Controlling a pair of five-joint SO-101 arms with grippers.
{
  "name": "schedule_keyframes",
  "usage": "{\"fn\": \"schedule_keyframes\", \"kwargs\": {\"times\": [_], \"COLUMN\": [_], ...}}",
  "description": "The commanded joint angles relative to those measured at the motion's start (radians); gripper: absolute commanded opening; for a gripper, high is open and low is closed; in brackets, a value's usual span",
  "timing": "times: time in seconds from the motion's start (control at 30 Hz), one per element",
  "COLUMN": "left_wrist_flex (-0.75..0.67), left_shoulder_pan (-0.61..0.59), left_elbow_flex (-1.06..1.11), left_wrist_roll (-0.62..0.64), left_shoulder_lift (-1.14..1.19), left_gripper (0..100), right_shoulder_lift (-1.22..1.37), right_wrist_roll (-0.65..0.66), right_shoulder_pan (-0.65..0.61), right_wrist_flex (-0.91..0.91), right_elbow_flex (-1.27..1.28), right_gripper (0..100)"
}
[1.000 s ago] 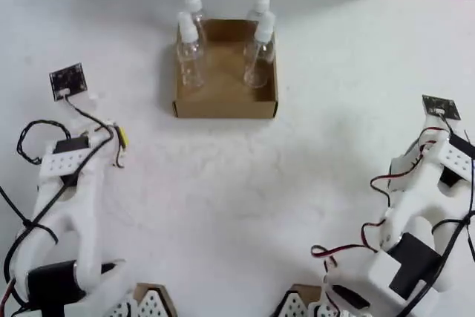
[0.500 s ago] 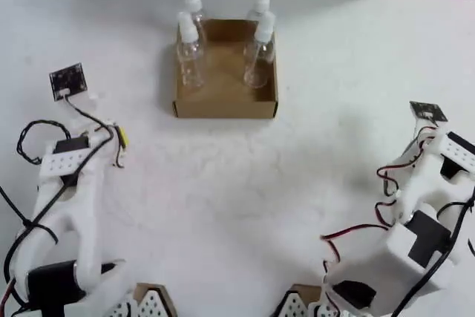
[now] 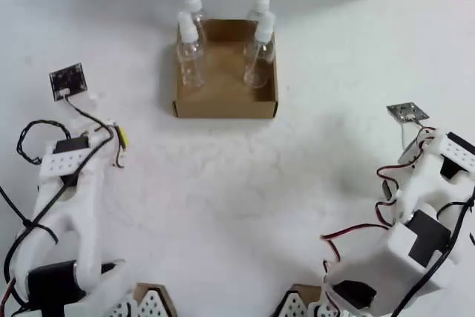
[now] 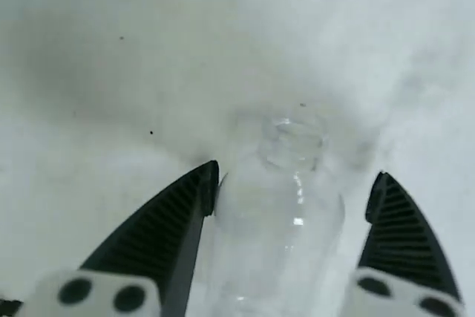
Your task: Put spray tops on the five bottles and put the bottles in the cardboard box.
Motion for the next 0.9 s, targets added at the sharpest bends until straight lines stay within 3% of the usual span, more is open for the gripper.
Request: {"fn": "schedule_keyframes", "kwargs": {"times": [0.0,0.3,0.77,0.87], "left_wrist_flex": [-0.018,-0.02,-0.018,-0.018], "left_shoulder_pan": [0.018,0.018,0.018,0.018], "left_elbow_flex": [-0.018,-0.018,-0.018,-0.018], "left_wrist_roll": [-0.055,-0.055,-0.057,-0.057], "left_shoulder_lift": [-0.045,-0.045,-0.045,-0.045], "left_gripper": [2,2,2,2], "right_shoulder_lift": [-0.038,-0.067,0.068,0.071], "right_wrist_roll": [0.028,0.028,0.018,-0.046], "right_shoulder_pan": [0.005,0.041,0.033,0.038], "right_wrist_flex": [0.022,0.074,-0.059,-0.053], "right_elbow_flex": [-0.026,-0.023,-0.026,-0.023], "right_gripper": [26.5,26.2,26.2,24.8]}}
